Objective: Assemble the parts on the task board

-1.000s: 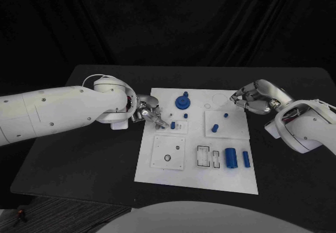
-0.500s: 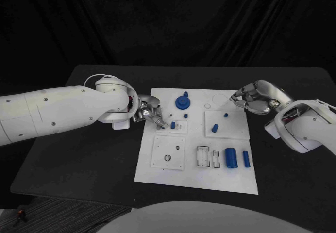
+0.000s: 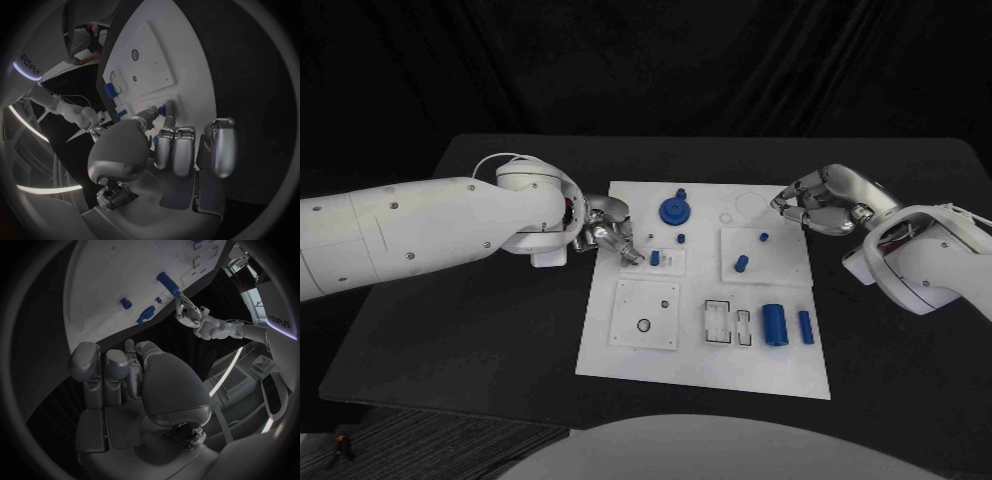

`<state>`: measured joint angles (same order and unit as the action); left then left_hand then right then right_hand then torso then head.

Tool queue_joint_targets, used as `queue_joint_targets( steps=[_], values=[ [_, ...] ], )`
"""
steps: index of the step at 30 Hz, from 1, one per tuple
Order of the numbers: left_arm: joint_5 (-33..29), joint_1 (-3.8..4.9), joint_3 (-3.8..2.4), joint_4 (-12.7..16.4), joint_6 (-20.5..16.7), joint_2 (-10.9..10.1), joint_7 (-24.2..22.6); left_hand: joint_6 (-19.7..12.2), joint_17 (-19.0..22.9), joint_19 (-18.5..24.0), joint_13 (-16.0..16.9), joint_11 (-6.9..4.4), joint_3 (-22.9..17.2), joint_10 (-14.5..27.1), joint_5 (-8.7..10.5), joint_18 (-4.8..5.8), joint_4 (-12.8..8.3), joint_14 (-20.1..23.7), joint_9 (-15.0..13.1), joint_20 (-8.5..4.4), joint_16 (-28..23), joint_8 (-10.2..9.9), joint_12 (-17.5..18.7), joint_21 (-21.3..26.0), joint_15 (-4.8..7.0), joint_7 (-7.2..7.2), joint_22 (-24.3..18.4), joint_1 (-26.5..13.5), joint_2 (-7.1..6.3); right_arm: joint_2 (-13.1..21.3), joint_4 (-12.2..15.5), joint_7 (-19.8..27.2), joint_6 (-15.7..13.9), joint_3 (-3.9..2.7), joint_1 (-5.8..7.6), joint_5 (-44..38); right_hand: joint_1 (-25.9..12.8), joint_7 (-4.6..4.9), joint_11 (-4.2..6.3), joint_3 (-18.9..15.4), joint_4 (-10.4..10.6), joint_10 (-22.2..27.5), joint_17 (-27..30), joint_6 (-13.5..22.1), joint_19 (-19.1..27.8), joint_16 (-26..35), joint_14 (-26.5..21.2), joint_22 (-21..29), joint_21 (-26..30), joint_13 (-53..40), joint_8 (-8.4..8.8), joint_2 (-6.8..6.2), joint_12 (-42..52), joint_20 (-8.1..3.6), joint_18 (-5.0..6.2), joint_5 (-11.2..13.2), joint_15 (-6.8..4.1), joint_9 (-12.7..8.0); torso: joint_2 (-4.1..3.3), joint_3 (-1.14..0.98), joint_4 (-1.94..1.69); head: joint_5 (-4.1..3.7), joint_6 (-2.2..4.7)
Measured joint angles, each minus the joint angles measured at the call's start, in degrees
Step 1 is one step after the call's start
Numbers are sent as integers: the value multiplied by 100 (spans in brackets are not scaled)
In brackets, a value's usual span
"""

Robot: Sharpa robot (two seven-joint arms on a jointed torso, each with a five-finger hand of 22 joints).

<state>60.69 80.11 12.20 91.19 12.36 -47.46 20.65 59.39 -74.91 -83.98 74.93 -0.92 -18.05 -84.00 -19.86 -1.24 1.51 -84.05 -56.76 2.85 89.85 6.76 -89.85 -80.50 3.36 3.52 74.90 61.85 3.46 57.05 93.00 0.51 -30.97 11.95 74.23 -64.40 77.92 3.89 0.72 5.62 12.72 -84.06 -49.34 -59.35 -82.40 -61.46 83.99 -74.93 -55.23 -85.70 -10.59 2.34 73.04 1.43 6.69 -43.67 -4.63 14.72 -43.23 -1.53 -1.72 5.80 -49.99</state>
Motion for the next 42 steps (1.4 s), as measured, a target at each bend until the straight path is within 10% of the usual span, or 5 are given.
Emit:
queue_joint_targets(
  steps=[10, 42],
  values=[
    [-1, 0, -2, 18, -40, -12, 0, 71, 0, 0, 0, 0, -238, 0, -362, 0, -148, 0, 0, 0, 0, 2, 0, 0, 0, -13, 0, 62, -99, -5, 0, -8, 8, 0, 0, 0, 30, 0, 1, 15, -16, -1, 11, 0, 0, 0, 10, 1, 21, -1, 0, -12, -3, 0, 0, 0, 0, 5, -1, 0, 1, 5, 0],
    [3, 3, 0, 312, -494, -278, -7, 57, 0, 0, 0, 0, -579, 0, -438, 0, -374, 0, -7, 0, 0, 32, 0, -23, 0, -3, 0, 104, -149, -14, -18, -89, 66, 0, -1, 0, 26, 0, -2, 40, -40, 2, 63, 0, 0, 46, 2, 2, 66, -50, 0, -16, -73, 0, 0, 0, -4, 3, 2, 1, 0, -15, 0]
  ],
)
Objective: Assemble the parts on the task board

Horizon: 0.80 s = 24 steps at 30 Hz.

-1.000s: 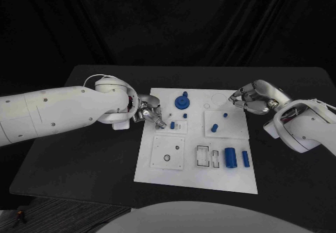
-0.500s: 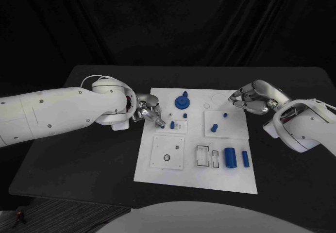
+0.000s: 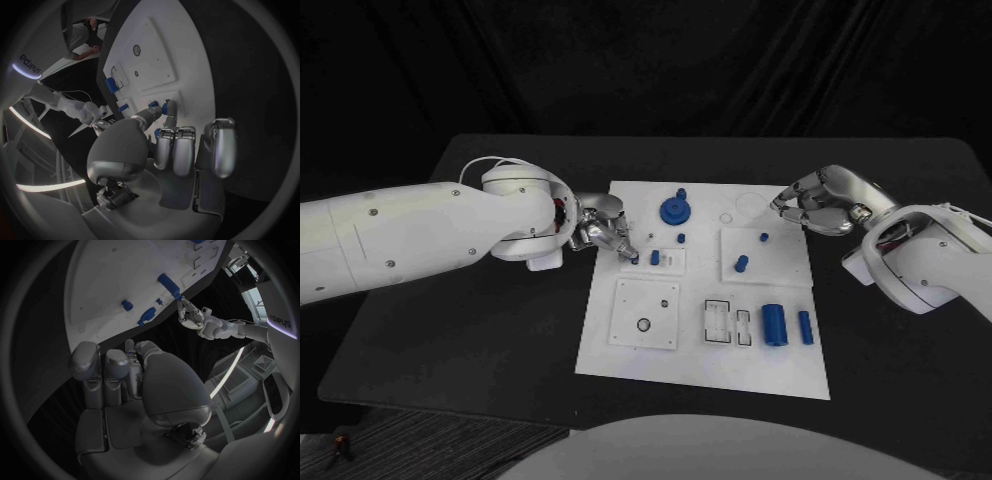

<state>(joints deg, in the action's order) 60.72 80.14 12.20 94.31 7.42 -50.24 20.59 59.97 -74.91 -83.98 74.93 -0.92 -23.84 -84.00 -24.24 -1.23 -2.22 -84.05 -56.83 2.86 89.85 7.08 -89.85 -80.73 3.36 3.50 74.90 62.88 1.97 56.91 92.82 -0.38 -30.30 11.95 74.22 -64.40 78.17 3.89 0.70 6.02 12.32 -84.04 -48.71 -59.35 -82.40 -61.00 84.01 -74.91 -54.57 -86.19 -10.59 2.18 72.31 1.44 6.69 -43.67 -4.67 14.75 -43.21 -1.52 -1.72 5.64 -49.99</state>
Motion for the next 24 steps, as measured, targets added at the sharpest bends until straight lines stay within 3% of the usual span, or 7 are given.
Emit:
queue_joint_targets(
  steps=[16, 24],
  values=[
    [-1, 27, -1, 46, 22, -80, -3, 1, 0, 0, 0, 0, -166, 0, 76, 0, -101, 0, 28, 0, 0, 0, 0, 0, 0, 2, 0, -47, -122, 5, -3, -24, 22, 0, 0, 0, -1, 0, 20, 0, 0, 22, 0, 0, 0, 0, -8, 0, 0, -66, 0, -1, -47, 0, 0, 0, 8, -1, 8, -3, -1, -12, 0],
    [-68, 179, -1, -29, 214, -72, -4, 1, 0, 0, 0, 0, -286, 0, 229, 0, -127, 0, 29, 0, 0, 28, 0, -82, 0, 3, 0, -106, -181, 7, -2, -37, 26, 0, 0, 0, -22, 0, 20, 0, 0, 22, -1, 0, 0, -1, -8, -4, 0, -67, 0, -23, -79, 0, 0, 0, 9, 5, 8, -4, -1, -10, 0]
  ],
)
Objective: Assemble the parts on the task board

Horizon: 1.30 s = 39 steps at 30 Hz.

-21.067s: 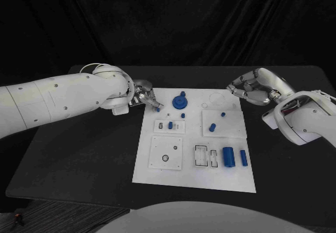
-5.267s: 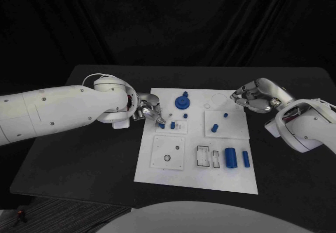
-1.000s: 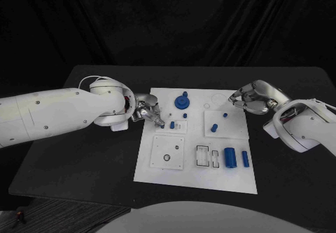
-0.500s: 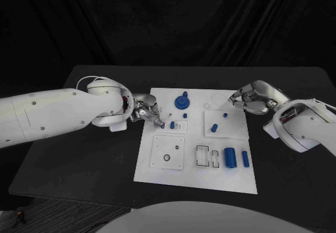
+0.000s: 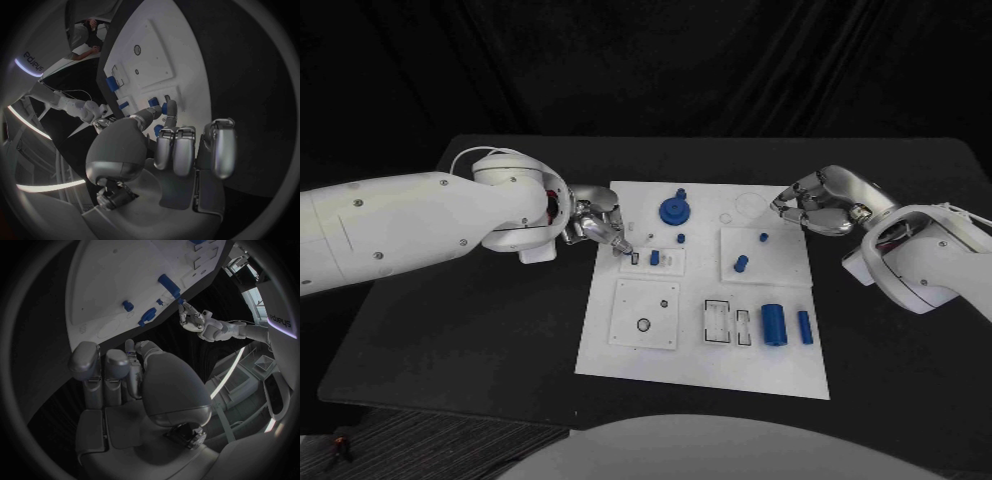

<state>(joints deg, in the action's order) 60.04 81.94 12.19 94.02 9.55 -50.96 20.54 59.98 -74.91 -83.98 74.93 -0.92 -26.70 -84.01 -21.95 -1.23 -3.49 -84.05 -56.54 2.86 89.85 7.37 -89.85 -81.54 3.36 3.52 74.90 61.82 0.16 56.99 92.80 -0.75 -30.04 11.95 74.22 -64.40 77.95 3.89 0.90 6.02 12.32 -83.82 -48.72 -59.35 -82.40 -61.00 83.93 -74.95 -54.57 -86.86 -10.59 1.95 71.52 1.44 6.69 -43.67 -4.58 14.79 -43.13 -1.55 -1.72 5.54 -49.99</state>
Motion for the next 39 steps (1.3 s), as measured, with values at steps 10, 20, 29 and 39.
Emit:
queue_joint_targets(
  steps=[10, 20, 29, 39],
  values=[
    [-160, 81, -2, -214, 355, 175, 0, 11, 0, 0, 0, 0, -22, 0, 27, 0, 8, 0, 0, 0, 0, 1, 0, -2, 0, 9, 0, 0, 0, -1, 6, -11, 2, 0, 0, 0, 4, 0, -1, 33, 0, 0, 0, 0, 0, 0, 0, 0, 0, 0, 0, 4, 0, 0, 0, 0, 1, -1, 0, -1, -1, -46, 0],
    [-223, 87, -1, -387, 624, 357, 3, 35, 0, 0, 0, 0, -38, 0, 60, 0, 24, 0, 8, 0, 0, 0, 0, -1, 0, 6, 0, -31, -30, 2, 8, -19, 2, 0, 0, 0, 12, 0, -10, 32, 0, 9, -1, 0, 0, 0, -4, 1, 0, 0, 0, 12, 5, 0, 0, 0, 14, -1, 1, -1, 0, -44, 0],
    [-244, 88, -1, -505, 782, 475, 6, 31, 0, 0, 0, 0, -119, 0, 67, 0, -25, 0, 12, 0, 0, -1, 0, -1, 0, 5, 0, -42, -40, 1, 8, -20, 3, 0, 0, 0, 18, 0, -10, 32, 0, 9, -1, 0, 0, 0, 21, 2, 0, -16, 0, 17, -18, 0, 0, 0, -1, -2, 1, -1, 0, -43, 0],
    [-251, 88, 0, -537, 869, 514, 7, 19, 0, 0, 0, 0, -125, 0, 68, 0, -32, 0, 17, 0, 0, -5, 0, -1, 0, -3, 0, -63, -59, -14, 1, -20, 3, 0, 0, 0, 18, 0, -10, 32, 0, 9, -1, 0, 0, 0, 21, 2, 0, -16, 0, 18, -22, 0, 0, 0, -1, -2, 1, -1, 0, -29, 0]
  ],
)
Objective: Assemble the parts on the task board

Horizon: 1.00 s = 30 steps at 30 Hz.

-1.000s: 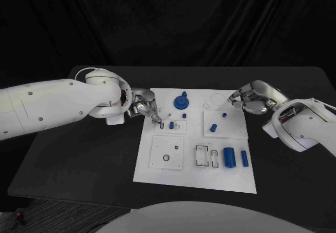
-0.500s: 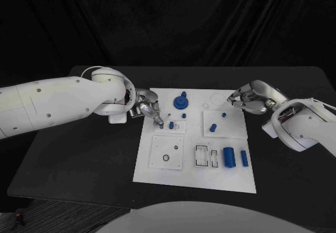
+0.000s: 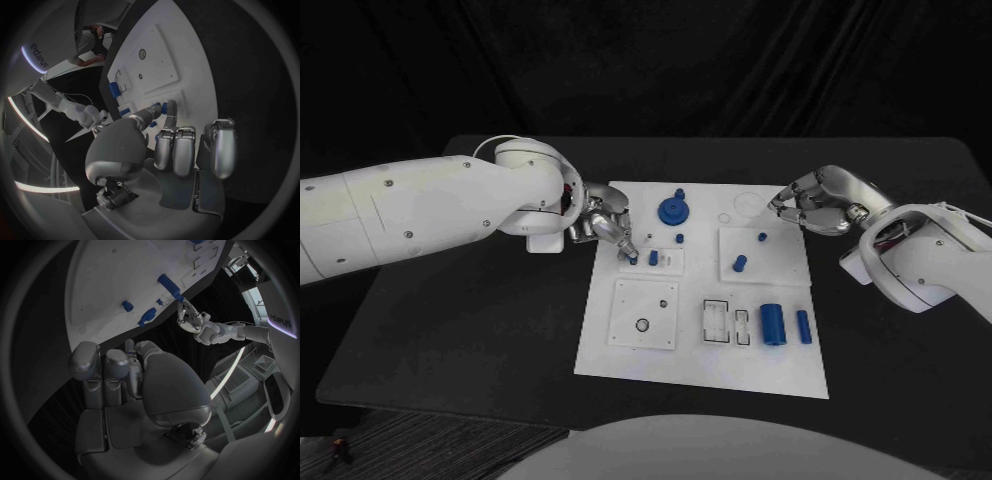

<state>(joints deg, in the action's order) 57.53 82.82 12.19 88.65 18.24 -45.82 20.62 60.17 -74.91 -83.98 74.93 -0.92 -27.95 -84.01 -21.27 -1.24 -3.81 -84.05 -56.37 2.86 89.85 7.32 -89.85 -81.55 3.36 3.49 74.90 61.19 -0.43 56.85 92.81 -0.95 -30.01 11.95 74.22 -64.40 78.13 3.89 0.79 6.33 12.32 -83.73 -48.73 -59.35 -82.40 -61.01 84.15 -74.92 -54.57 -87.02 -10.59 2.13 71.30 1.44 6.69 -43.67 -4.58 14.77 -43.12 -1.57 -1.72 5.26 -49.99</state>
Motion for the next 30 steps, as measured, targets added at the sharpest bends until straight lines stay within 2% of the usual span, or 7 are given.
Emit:
queue_joint_targets(
  steps=[22, 23, 30],
  values=[
    [-8, 0, 1, -43, 33, 20, 2, -19, 0, 0, 0, 0, -34, 0, -10, 0, 32, 0, 16, 0, 0, -1, 0, 0, 0, 20, 0, -48, 0, 3, -2, 0, 4, 0, -8, 0, -1, 0, -10, 0, 0, 10, 0, 0, 0, 0, 4, 1, 0, 0, 0, -1, 22, 0, 0, 0, 7, 4, -1, 2, 0, 2, 0],
    [-8, 0, 1, -43, 34, 20, 3, -19, 0, 0, 0, 0, -127, 0, -10, 0, -61, 0, 17, 0, 0, -1, 0, 0, 0, 21, 0, -51, -3, 3, -2, 0, 4, 0, -8, 0, -2, 0, -10, 0, 0, 10, 0, 0, 0, 0, 4, 1, 0, 0, 0, -1, 22, 0, 0, 0, 7, 4, -1, 2, 0, 2, 0],
    [-9, -1, 1, -43, 58, 20, 4, -20, 0, 0, 0, 0, -127, 0, -9, 0, -61, 0, 26, 0, 0, -1, 0, 25, 0, 22, 0, -50, -3, 2, -2, 0, 7, 0, -10, 0, -2, 0, -10, 0, 0, 10, 0, 0, 0, 0, -11, 1, 0, 0, 0, -2, 14, 0, 0, 0, -6, 3, -1, 2, 0, 1, 0]
  ],
)
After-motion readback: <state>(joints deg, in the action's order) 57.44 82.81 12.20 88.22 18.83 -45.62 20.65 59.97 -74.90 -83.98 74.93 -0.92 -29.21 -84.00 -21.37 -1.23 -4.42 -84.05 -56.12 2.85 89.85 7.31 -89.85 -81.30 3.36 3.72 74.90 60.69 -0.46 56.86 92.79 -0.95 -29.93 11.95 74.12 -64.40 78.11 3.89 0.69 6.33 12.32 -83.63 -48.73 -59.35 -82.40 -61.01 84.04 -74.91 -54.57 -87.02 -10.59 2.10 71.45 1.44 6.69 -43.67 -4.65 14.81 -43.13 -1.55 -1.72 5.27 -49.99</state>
